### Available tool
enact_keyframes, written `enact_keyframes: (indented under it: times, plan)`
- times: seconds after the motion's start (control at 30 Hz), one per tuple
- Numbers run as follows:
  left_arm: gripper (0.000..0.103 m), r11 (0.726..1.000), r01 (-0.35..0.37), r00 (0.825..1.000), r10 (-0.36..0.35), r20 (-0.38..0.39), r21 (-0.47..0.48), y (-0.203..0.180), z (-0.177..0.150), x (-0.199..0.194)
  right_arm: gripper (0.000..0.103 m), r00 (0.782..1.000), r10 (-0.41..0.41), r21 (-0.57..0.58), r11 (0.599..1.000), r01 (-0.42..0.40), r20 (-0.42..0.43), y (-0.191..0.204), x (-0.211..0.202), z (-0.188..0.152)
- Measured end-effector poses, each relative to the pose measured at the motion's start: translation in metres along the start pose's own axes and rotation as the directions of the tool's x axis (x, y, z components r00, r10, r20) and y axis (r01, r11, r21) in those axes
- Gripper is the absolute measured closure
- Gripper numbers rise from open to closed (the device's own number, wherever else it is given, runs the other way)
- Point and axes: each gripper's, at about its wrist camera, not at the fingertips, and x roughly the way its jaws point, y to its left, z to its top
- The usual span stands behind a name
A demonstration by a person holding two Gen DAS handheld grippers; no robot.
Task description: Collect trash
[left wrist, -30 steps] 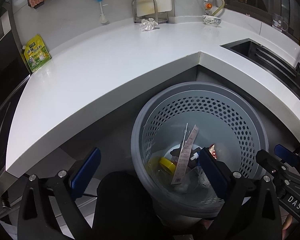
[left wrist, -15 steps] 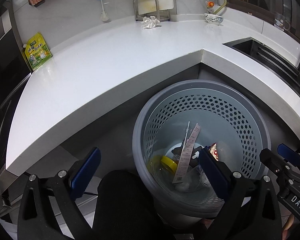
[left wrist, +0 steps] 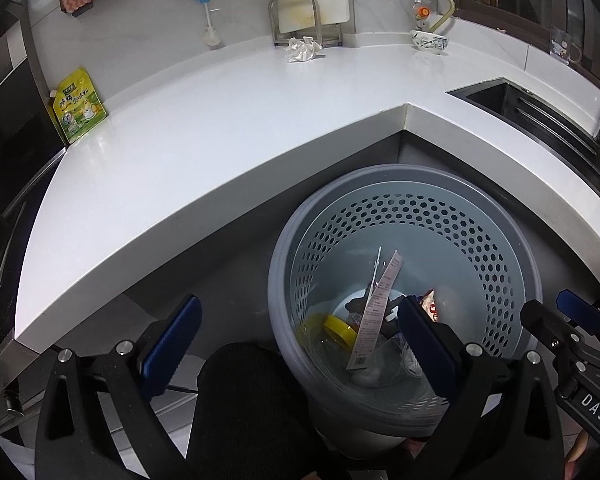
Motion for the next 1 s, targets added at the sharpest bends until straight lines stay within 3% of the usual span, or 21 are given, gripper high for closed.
enact_keyframes:
  times: [1.0]
  plan:
    - [0.006,1.0,-0.008,1.0,0.008,-0.005,-0.007,0.0008,0.0002,-0.0007,0.036,1.0,-0.002,-0.009,1.0,0.002,0.001,0.0021,-0.0014,-0.0002]
